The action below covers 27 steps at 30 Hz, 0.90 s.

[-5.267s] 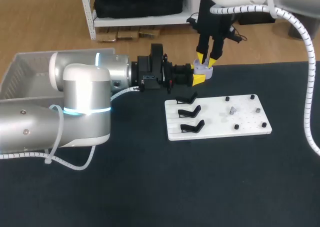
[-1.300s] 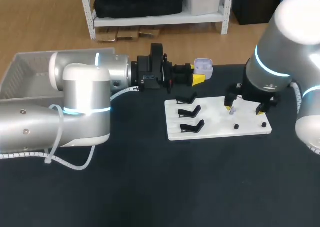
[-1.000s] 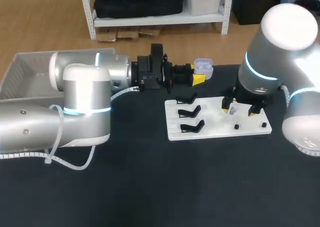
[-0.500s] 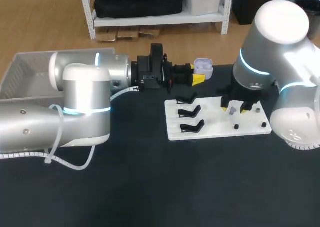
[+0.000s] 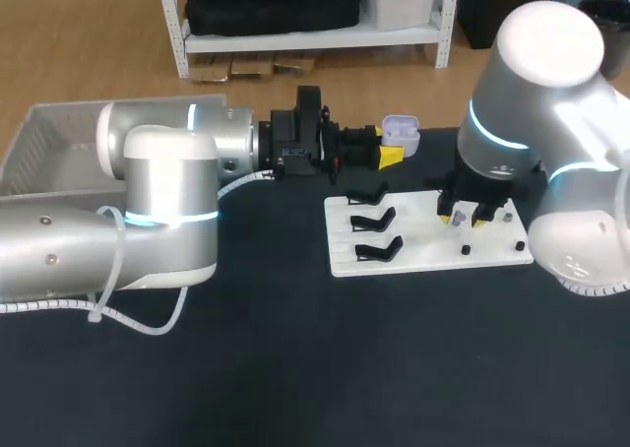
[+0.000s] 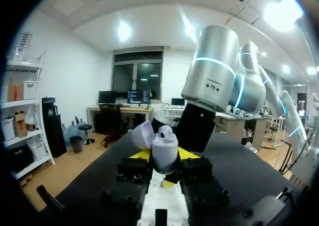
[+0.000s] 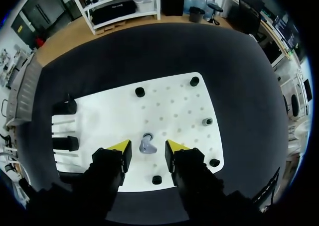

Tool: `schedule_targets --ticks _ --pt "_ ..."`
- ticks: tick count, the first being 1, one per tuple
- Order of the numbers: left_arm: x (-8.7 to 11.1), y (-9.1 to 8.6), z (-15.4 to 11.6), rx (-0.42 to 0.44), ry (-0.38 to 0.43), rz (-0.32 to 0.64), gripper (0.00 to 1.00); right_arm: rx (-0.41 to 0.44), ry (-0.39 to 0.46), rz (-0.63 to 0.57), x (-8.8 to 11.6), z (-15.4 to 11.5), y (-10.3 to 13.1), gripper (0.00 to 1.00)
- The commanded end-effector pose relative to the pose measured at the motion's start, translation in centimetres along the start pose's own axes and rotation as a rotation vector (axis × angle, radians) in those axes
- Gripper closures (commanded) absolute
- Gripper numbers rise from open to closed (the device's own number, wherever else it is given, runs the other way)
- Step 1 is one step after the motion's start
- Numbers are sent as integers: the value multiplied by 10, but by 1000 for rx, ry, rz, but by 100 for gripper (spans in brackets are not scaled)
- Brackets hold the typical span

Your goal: Pick up each earbud case from the left stands, insert the matching earbuds, close the lid, and place the case in the box.

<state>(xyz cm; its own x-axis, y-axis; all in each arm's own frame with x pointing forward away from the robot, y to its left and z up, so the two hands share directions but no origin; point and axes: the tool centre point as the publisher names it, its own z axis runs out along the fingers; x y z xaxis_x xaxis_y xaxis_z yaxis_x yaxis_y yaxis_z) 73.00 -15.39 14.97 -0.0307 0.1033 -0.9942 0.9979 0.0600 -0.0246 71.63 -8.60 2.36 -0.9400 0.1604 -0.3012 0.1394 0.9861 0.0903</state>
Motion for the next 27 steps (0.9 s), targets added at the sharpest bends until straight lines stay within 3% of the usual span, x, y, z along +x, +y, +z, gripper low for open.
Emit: schedule_targets --ticks 1,7,18,27 --pt "1 0 0 -1 -4 2 100 10 4 16 0 0 2 59" --pt "1 0 0 -1 -4 2 100 20 7 56 2 1 4 58" --pt "1 0 0 -1 -4 2 100 26 -1 91 -1 2 5 70" --pt "1 0 0 -1 -4 2 100 35 0 104 -2 3 3 72"
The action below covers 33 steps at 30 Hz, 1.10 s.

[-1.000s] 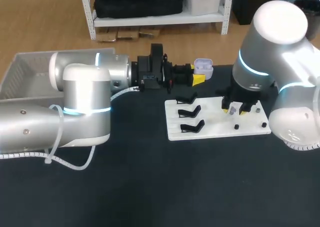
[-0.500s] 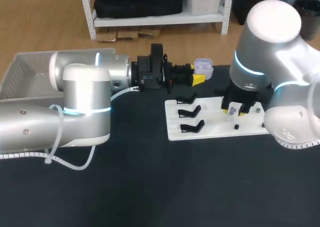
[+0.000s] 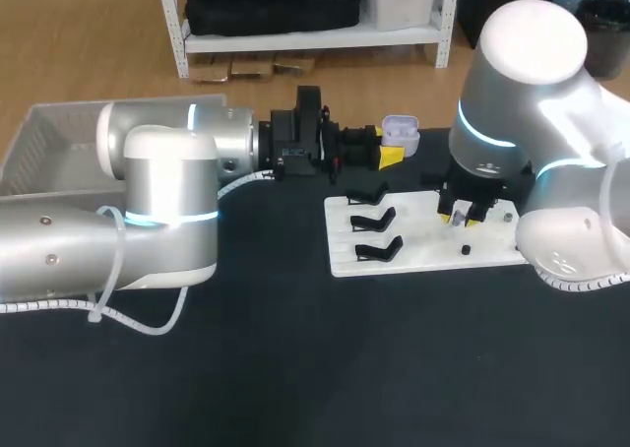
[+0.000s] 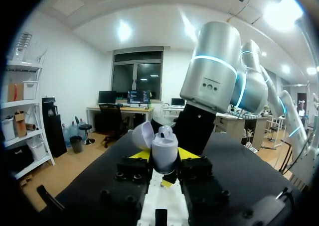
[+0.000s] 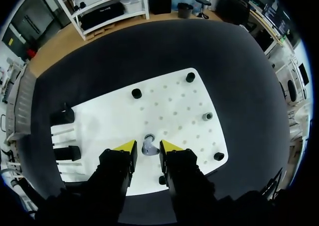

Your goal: Pick up each earbud case from the left stands, insert the matching earbuds, close the lid, and place the case in the box.

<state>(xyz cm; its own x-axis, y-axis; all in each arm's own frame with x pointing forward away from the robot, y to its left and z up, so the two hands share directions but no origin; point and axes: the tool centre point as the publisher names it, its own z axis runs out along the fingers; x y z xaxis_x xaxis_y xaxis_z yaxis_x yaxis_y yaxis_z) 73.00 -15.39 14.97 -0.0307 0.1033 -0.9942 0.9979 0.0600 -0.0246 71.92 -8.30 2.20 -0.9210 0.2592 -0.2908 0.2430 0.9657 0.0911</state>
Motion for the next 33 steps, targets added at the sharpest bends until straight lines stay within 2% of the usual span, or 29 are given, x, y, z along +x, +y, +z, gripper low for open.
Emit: schedule_targets --ticks 1,20,26,29,33 --pt "1 0 0 -1 -4 2 100 6 -2 4 0 1 0 72" --pt "1 0 0 -1 -4 2 100 18 7 21 -2 4 -3 72" --pt "1 0 0 -1 -4 2 100 16 6 22 -3 2 -1 75" --pt "1 0 0 -1 -4 2 100 16 6 22 -3 2 -1 85" --pt "1 0 0 -1 -4 2 100 19 6 24 -3 3 -1 84"
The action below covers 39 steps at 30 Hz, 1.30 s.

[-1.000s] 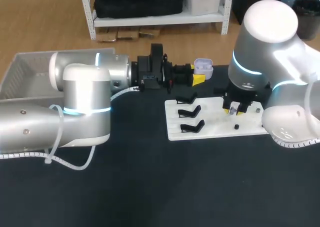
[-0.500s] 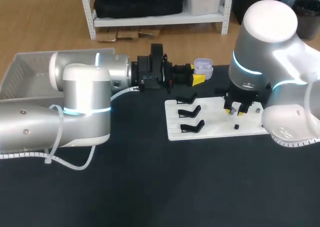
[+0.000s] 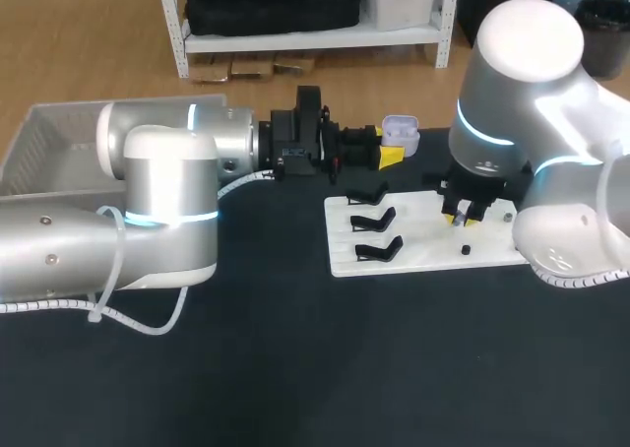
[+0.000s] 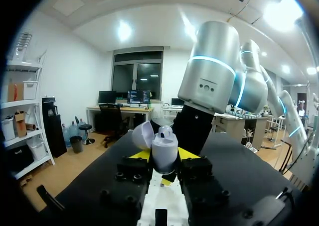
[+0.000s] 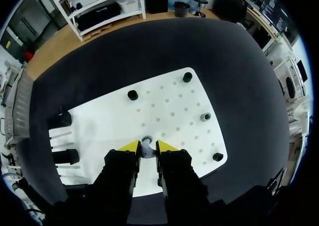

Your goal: Pick up each earbud case from the left stands, insert the matching earbuds, close the lid, and place the case in the box.

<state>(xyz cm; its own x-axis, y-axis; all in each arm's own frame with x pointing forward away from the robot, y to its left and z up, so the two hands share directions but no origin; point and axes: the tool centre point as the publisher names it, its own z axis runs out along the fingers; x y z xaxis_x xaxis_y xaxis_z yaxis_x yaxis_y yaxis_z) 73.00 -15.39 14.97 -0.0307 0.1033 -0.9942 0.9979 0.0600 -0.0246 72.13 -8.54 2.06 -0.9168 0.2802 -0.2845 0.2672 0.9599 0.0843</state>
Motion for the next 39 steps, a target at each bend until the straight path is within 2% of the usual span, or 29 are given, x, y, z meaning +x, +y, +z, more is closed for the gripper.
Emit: schedule_targets --ticks 1,5,7,15,21,27,32,39 --pt "1 0 0 -1 -4 2 100 5 1 3 -1 1 1 84" --pt "1 0 0 -1 -4 2 100 10 3 5 -1 1 0 88" --pt "1 0 0 -1 -4 2 100 12 2 7 -1 0 -1 100" --pt "1 0 0 -1 -4 2 100 4 -5 9 -5 -12 -4 100" --pt "1 0 0 -1 -4 2 100 -17 -1 4 -7 -31 -9 100" --pt "1 0 0 -1 -4 2 100 -34 60 -113 -4 -66 -22 100" --pt "1 0 0 -1 -4 2 100 -18 119 -322 5 -99 -31 100" --pt "1 0 0 -1 -4 2 100 -56 146 -506 9 -152 -21 100"
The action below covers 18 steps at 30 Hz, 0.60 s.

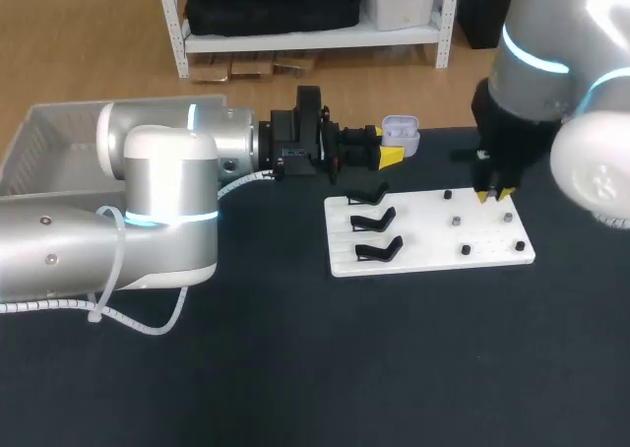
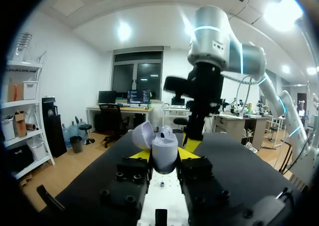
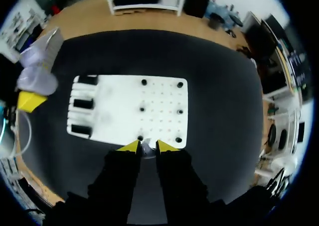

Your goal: Pick up each earbud case from the left stands, insert the matching earbuds, close the lid, and place the case in the box.

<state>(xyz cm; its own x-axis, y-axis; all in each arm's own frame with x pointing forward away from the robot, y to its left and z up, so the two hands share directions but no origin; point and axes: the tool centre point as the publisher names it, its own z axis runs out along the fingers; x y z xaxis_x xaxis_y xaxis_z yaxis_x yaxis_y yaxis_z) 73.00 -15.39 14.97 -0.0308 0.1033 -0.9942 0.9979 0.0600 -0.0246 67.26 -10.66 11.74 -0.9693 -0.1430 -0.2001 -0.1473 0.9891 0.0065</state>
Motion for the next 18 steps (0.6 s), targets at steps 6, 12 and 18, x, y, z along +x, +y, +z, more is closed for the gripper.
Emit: schedule_targets --ticks 6,12,18 --pt "1 0 0 -1 -4 2 100 -56 38 -158 -12 -81 33 100" --pt "1 0 0 -1 -4 2 100 -75 79 -183 -29 -113 61 100" --pt "1 0 0 -1 -4 2 100 -67 63 -253 -45 -116 83 100"
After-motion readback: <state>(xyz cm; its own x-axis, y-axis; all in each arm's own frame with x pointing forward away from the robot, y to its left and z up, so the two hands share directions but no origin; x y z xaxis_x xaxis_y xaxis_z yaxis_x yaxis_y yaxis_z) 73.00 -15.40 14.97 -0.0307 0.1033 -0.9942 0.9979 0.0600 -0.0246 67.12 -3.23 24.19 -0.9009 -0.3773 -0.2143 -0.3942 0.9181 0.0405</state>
